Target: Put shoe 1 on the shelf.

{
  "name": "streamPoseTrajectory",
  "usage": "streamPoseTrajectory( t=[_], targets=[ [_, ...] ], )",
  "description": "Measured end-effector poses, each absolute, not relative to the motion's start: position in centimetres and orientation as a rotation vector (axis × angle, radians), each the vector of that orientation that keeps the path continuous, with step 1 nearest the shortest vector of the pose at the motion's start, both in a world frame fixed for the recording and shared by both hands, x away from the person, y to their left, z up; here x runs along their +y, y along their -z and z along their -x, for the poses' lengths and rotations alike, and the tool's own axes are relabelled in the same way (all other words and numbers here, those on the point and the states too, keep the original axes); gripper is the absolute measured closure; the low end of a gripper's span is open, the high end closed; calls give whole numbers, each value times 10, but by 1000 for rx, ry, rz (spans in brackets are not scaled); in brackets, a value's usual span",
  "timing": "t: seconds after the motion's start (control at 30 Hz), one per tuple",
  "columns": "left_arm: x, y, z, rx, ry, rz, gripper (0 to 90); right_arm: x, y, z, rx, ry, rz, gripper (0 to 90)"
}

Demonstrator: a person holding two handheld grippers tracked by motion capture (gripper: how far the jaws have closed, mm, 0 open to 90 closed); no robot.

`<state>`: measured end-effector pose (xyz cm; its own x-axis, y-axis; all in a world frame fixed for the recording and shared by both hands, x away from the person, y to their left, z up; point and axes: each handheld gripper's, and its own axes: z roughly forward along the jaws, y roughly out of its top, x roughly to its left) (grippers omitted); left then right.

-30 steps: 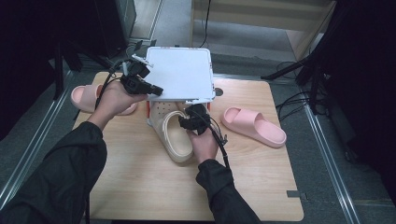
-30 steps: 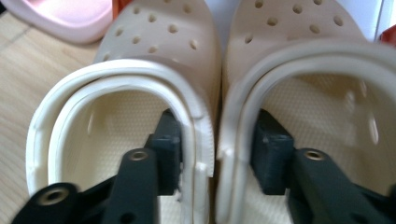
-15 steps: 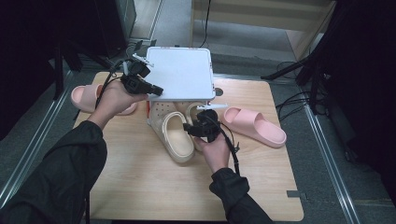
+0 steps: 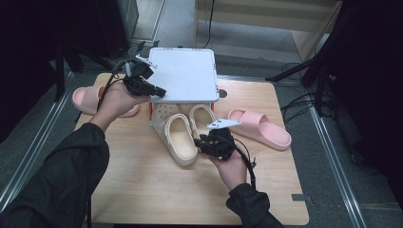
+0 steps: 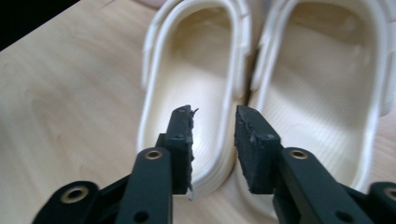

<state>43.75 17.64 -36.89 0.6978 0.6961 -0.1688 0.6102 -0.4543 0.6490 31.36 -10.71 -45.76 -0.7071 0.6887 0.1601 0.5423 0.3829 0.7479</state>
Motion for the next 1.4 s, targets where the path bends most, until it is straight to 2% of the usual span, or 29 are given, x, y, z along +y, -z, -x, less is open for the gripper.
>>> streamPoseTrajectory(
  t=[0.1,0.53,0.83,1.4],
  targets=[
    [177,369,-438,992,-156,-2197,892,-104,463,-302,2496,-1221,-1054,705],
    [176,369,-439,991,-168,-2205,892,-95,491,-274,2638,-1179,-933,899],
    [175,368,-438,1022,-164,-2195,894,-89,513,-274,2649,-1035,-902,900],
    [175,369,-436,1015,-163,-2192,895,-48,504,-284,2607,-1114,-887,900]
  ],
)
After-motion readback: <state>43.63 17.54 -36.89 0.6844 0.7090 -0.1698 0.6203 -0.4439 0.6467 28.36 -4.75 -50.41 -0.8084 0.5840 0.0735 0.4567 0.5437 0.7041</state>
